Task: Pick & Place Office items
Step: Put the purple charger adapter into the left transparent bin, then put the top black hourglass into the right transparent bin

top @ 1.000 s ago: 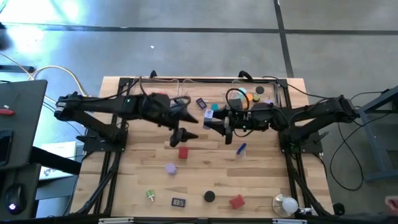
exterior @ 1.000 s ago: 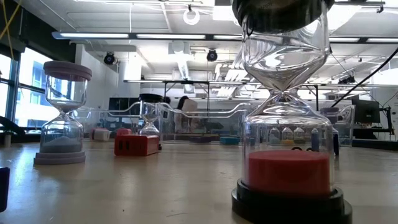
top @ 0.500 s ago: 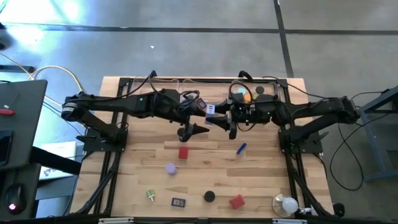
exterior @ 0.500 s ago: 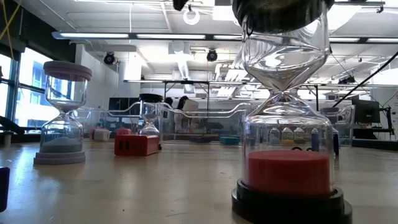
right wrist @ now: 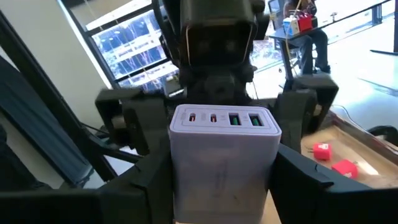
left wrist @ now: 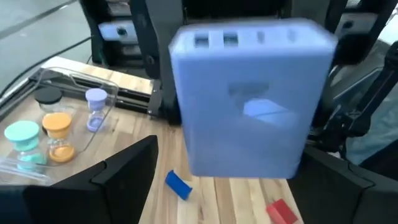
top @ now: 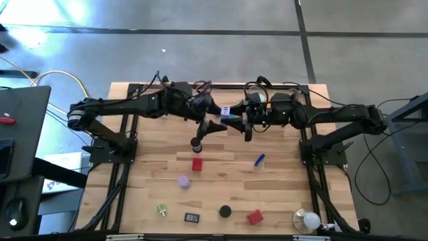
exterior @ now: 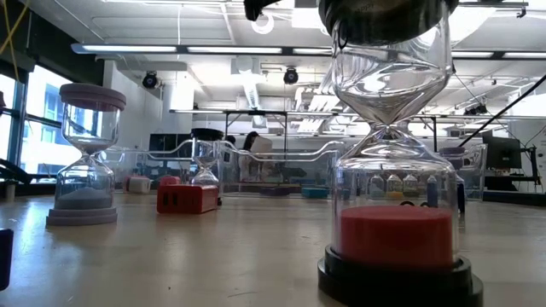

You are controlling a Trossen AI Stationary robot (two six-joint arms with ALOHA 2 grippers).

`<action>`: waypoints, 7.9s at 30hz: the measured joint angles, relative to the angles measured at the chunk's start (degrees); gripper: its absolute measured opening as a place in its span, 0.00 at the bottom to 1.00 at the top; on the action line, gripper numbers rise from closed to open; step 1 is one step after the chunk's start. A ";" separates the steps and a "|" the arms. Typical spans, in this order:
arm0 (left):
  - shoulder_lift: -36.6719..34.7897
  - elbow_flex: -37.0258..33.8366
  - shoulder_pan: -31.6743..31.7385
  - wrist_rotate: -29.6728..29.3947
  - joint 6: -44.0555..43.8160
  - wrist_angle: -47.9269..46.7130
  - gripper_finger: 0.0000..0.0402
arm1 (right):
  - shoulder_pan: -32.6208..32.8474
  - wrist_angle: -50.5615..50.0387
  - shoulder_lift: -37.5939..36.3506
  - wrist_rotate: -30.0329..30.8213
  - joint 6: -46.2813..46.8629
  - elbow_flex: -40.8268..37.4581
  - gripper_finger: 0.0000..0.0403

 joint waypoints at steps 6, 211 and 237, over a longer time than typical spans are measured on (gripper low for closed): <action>-0.04 0.00 1.36 1.31 -0.11 2.27 0.80 | -1.14 -0.65 0.00 -0.18 -0.11 0.00 0.49; -16.17 4.37 23.69 -3.06 -3.12 -64.73 0.73 | -0.90 -23.91 -8.66 -2.80 -5.91 0.00 0.65; -2.83 3.10 -11.67 -23.53 4.63 -57.98 0.73 | 4.88 -23.47 -0.44 -11.68 5.20 -0.02 0.64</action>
